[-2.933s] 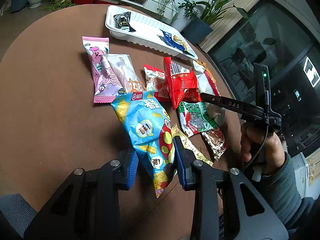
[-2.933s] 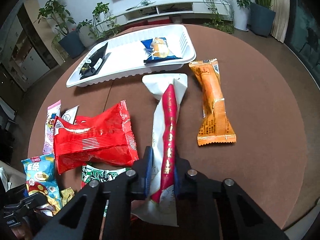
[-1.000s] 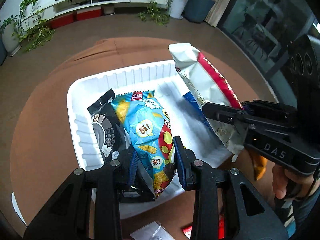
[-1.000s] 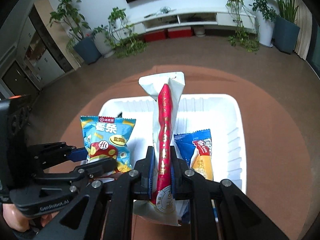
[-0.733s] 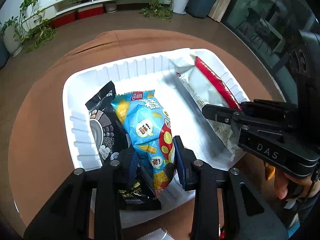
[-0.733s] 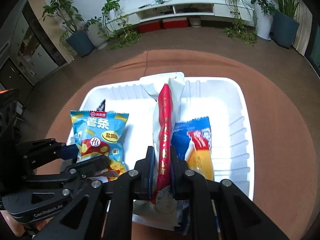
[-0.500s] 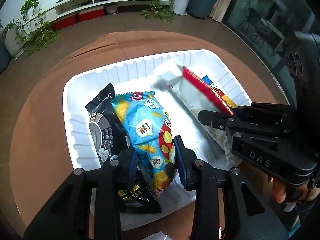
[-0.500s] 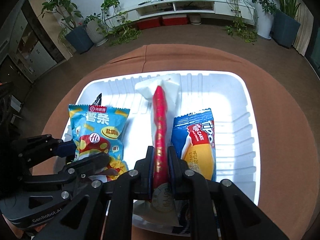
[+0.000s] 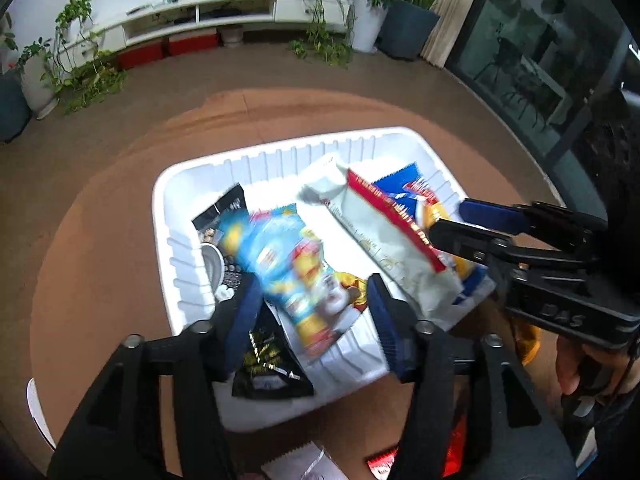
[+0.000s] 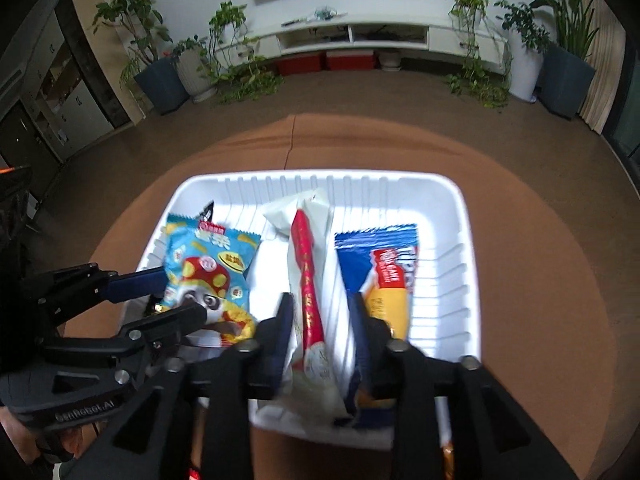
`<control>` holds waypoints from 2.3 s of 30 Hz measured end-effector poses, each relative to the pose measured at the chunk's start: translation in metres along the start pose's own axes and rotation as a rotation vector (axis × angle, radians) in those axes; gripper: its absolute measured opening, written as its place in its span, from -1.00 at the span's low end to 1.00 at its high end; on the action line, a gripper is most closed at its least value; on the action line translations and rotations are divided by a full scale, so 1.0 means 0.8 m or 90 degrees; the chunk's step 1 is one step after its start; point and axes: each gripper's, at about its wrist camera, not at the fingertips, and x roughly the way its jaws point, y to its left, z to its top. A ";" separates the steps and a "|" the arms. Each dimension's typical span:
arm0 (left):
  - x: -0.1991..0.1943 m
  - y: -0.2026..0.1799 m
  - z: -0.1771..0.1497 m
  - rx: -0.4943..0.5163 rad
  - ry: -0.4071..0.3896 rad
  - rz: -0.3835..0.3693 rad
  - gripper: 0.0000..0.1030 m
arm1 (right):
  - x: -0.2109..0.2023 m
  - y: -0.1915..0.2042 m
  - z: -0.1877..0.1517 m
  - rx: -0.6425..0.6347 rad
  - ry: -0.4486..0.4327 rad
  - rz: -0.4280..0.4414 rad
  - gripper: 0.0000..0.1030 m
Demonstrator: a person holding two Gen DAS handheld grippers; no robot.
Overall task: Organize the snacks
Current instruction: 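Open both tools and withdraw them from the tray, then grasp the gold wrapper packet with the left tool while the right tool grasps the red-and-white patterned packet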
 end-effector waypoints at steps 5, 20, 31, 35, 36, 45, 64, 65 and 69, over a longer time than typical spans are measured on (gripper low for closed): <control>-0.055 0.000 -0.019 -0.016 -0.043 -0.016 0.88 | -0.076 -0.010 -0.013 0.015 -0.076 0.024 0.43; -0.191 -0.001 -0.242 -0.105 -0.134 0.022 0.99 | -0.206 -0.026 -0.215 0.076 -0.160 0.077 0.75; -0.187 -0.052 -0.368 -0.172 -0.057 -0.011 0.99 | -0.199 0.018 -0.327 0.023 -0.103 0.059 0.61; -0.176 -0.099 -0.363 -0.130 -0.040 0.000 0.99 | -0.189 0.015 -0.332 0.043 -0.081 0.029 0.48; -0.173 -0.111 -0.358 -0.123 -0.037 -0.001 0.99 | -0.189 0.015 -0.335 0.043 -0.079 0.028 0.44; -0.128 -0.173 -0.333 -0.067 0.014 0.093 0.99 | -0.187 0.011 -0.347 0.048 -0.066 -0.008 0.27; -0.109 -0.139 -0.343 -0.057 0.048 0.105 0.40 | -0.190 0.010 -0.361 0.044 -0.060 0.017 0.28; -0.108 -0.139 -0.343 -0.051 0.048 0.104 0.40 | -0.189 0.012 -0.361 0.042 -0.058 0.018 0.28; -0.105 -0.143 -0.342 -0.015 0.036 0.104 0.23 | -0.182 0.023 -0.362 0.030 -0.049 0.019 0.28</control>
